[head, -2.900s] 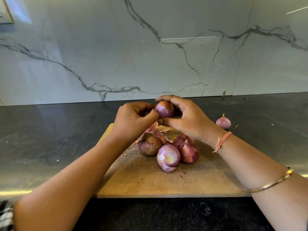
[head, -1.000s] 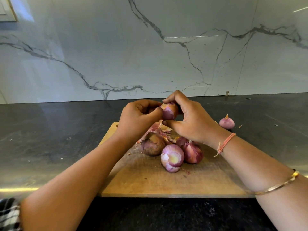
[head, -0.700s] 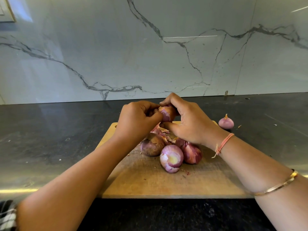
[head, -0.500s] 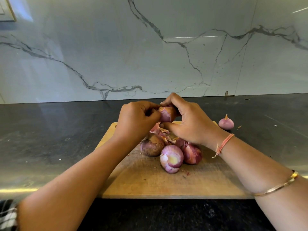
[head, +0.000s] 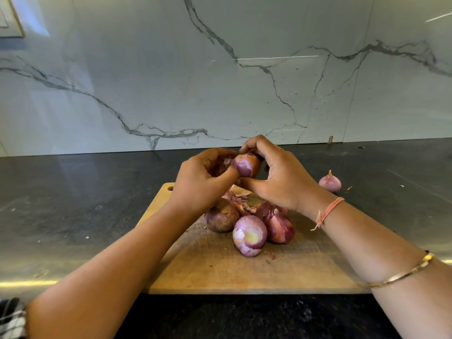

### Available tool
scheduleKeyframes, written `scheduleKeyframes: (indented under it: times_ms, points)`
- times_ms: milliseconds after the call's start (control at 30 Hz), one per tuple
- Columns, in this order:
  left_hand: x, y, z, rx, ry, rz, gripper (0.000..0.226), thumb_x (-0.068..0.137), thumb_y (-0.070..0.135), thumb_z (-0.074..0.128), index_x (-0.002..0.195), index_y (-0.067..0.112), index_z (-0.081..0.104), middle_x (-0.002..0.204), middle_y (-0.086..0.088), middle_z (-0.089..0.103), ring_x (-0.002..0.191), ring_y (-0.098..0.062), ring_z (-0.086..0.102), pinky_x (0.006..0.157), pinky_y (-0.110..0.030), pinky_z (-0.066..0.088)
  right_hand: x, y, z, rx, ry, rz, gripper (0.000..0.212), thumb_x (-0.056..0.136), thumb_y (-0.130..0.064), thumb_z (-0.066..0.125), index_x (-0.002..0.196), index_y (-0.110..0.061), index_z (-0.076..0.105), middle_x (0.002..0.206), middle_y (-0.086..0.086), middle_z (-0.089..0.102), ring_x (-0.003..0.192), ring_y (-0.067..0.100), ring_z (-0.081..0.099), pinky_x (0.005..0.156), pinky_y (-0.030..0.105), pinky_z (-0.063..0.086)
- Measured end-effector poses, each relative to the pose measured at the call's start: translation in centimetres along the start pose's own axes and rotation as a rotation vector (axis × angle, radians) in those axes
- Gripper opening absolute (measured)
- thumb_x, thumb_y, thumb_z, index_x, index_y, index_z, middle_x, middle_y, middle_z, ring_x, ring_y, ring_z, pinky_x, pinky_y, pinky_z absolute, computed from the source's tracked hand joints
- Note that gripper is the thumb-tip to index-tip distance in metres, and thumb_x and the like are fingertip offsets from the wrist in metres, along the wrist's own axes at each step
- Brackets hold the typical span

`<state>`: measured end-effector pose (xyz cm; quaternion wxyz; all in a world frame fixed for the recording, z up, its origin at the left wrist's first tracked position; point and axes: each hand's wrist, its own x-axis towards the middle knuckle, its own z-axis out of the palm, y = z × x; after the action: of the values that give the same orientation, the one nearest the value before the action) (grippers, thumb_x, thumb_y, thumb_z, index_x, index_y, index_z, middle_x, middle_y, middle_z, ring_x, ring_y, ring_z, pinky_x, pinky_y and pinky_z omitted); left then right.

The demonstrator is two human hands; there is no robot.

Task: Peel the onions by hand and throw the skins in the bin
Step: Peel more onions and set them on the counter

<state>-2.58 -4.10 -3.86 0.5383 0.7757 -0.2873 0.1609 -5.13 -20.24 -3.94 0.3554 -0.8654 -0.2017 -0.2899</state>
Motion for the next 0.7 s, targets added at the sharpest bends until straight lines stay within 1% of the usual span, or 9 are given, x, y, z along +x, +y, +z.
scheduleKeyframes:
  times_ms: [67, 100, 133, 233, 333, 400, 500, 600, 700]
  points:
    - [0.02, -0.05, 0.01, -0.013, -0.008, -0.012, 0.026, 0.084, 0.010, 0.064, 0.106, 0.023, 0.068, 0.091, 0.010, 0.072, 0.082, -0.001, 0.068, 0.078, -0.022, 0.056, 0.05, 0.13, 0.10, -0.036, 0.001, 0.002, 0.041, 0.076, -0.021, 0.080, 0.104, -0.025, 0.050, 0.098, -0.001, 0.062, 0.087, 0.009, 0.053, 0.069, 0.009, 0.038]
    - [0.07, -0.13, 0.02, -0.023, -0.006, -0.017, 0.027, 0.083, 0.008, 0.065, 0.106, 0.021, 0.068, 0.091, 0.009, 0.072, 0.082, -0.002, 0.069, 0.078, -0.023, 0.057, 0.05, 0.24, 0.13, -0.036, 0.001, -0.001, 0.042, 0.076, -0.021, 0.079, 0.104, -0.025, 0.049, 0.099, -0.002, 0.061, 0.090, 0.012, 0.054, 0.071, 0.010, 0.039]
    - [0.10, -0.17, 0.04, -0.033, -0.005, -0.022, 0.027, 0.083, 0.007, 0.065, 0.107, 0.019, 0.068, 0.092, 0.007, 0.073, 0.083, -0.003, 0.069, 0.078, -0.024, 0.057, 0.05, 0.34, 0.18, -0.033, 0.000, -0.006, 0.042, 0.076, -0.020, 0.079, 0.104, -0.024, 0.048, 0.099, -0.001, 0.060, 0.092, 0.015, 0.055, 0.073, 0.014, 0.042]
    - [0.17, -0.30, 0.10, -0.045, 0.005, -0.037, 0.028, 0.082, 0.006, 0.065, 0.108, 0.017, 0.069, 0.089, 0.006, 0.074, 0.081, -0.004, 0.070, 0.076, -0.024, 0.058, 0.01, 0.38, 0.24, -0.040, -0.002, -0.016, 0.043, 0.076, -0.018, 0.080, 0.105, -0.019, 0.049, 0.099, 0.002, 0.061, 0.094, 0.020, 0.058, 0.078, 0.035, 0.051]
    - [0.18, -0.30, 0.22, -0.007, 0.025, -0.030, 0.027, 0.082, 0.006, 0.065, 0.105, 0.019, 0.069, 0.084, 0.010, 0.073, 0.076, -0.002, 0.069, 0.069, -0.018, 0.056, -0.06, 0.11, 0.33, -0.046, 0.003, -0.023, 0.041, 0.075, -0.018, 0.079, 0.103, -0.015, 0.050, 0.098, 0.003, 0.063, 0.092, 0.021, 0.059, 0.078, 0.041, 0.050]
    - [0.27, -0.36, 0.22, 0.028, 0.048, -0.017, 0.026, 0.081, 0.005, 0.065, 0.100, 0.022, 0.070, 0.081, 0.012, 0.071, 0.074, -0.001, 0.068, 0.067, -0.016, 0.055, -0.08, -0.13, 0.40, -0.034, 0.008, -0.030, 0.041, 0.075, -0.017, 0.080, 0.101, -0.015, 0.049, 0.095, 0.004, 0.064, 0.089, 0.021, 0.060, 0.076, 0.041, 0.050]
    - [0.50, -0.47, 0.02, 0.038, 0.092, 0.008, 0.031, 0.080, -0.001, 0.064, 0.087, 0.029, 0.067, 0.075, 0.018, 0.067, 0.069, 0.006, 0.064, 0.065, -0.010, 0.051, -0.10, -0.52, 0.35, 0.033, 0.025, -0.017, 0.043, 0.074, -0.019, 0.082, 0.099, -0.011, 0.049, 0.094, 0.004, 0.067, 0.085, 0.019, 0.064, 0.075, 0.038, 0.051]
    - [0.49, -0.37, 0.02, 0.038, 0.087, 0.018, 0.030, 0.082, 0.000, 0.063, 0.087, 0.029, 0.065, 0.075, 0.020, 0.065, 0.067, 0.010, 0.062, 0.062, -0.007, 0.048, -0.09, -0.54, 0.35, 0.060, 0.023, 0.013, 0.042, 0.075, -0.021, 0.081, 0.101, -0.011, 0.049, 0.095, 0.003, 0.068, 0.086, 0.020, 0.064, 0.077, 0.039, 0.051]
    - [0.49, -0.47, 0.13, 0.047, 0.087, 0.022, 0.029, 0.084, 0.002, 0.063, 0.090, 0.030, 0.066, 0.079, 0.024, 0.064, 0.073, 0.010, 0.063, 0.066, -0.007, 0.049, 0.01, -0.32, 0.40, 0.146, 0.036, 0.091, 0.041, 0.076, -0.020, 0.080, 0.105, -0.011, 0.052, 0.100, -0.003, 0.065, 0.092, 0.012, 0.063, 0.084, 0.031, 0.052]
